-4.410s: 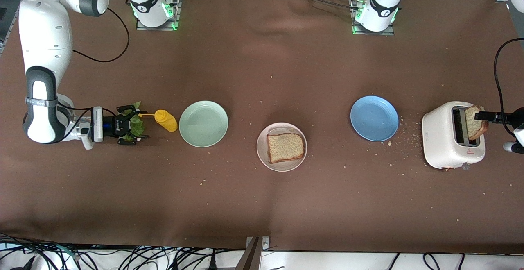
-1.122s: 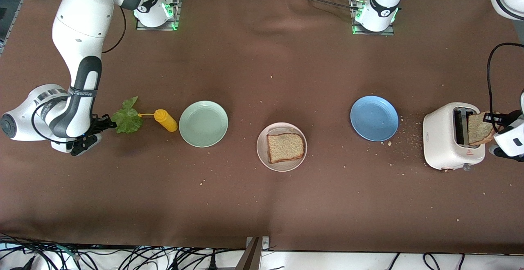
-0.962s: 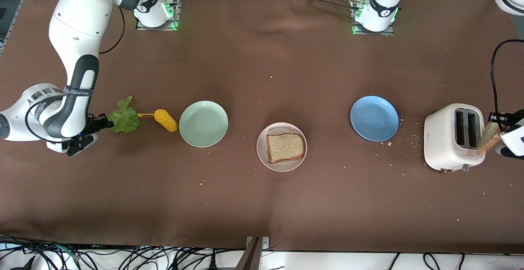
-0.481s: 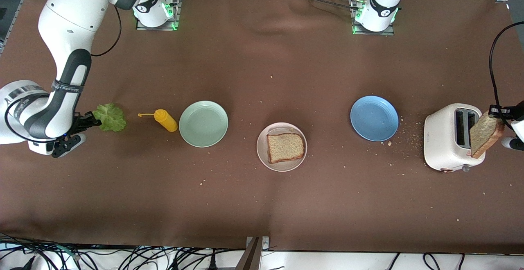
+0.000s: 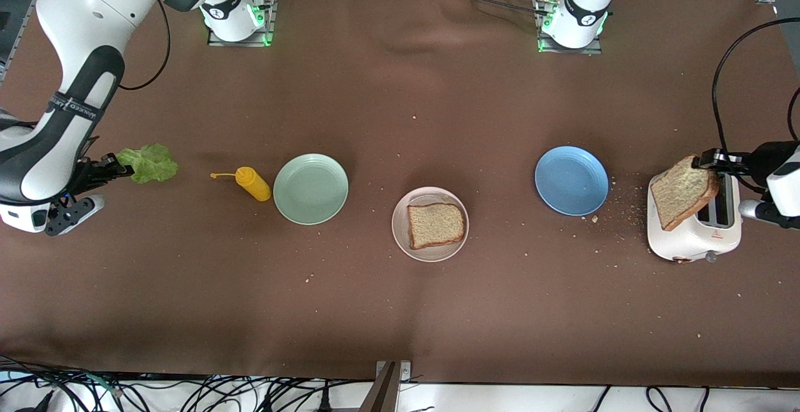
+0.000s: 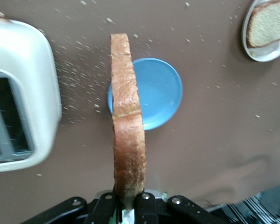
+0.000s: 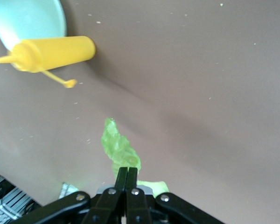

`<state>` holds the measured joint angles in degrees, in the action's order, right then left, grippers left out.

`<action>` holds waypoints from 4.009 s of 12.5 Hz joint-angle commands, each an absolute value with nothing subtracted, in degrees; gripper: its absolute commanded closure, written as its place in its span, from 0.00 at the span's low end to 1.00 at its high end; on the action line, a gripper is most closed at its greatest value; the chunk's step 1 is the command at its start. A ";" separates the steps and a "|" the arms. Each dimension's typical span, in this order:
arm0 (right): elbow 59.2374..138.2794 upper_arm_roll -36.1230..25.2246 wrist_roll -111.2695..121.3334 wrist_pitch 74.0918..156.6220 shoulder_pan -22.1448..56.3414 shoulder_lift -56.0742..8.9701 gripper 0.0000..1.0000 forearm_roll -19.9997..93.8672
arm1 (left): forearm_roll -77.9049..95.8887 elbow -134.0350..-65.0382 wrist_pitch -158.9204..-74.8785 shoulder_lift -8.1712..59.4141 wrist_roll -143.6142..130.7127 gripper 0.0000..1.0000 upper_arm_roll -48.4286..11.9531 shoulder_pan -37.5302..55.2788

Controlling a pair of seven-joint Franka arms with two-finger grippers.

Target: Make sandwich in beige plate with both arms

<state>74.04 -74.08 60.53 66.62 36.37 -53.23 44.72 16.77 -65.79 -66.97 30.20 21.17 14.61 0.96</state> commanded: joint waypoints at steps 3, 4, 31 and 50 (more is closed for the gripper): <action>70.49 -86.55 51.00 59.50 50.59 -53.00 1.00 44.82 | 28.36 -68.28 -64.78 31.20 19.07 1.00 14.06 2.02; 70.49 -88.40 48.37 59.24 54.28 -52.91 1.00 45.09 | 30.22 -68.99 -64.51 31.29 19.07 1.00 14.06 2.02; 72.51 -50.86 14.36 104.55 71.91 -43.17 1.00 47.87 | 34.45 -68.99 -63.72 32.43 15.29 1.00 14.06 1.49; 72.33 -12.66 2.02 155.48 52.29 -52.56 0.01 33.05 | 35.16 -69.08 -63.72 32.87 15.21 1.00 14.06 1.32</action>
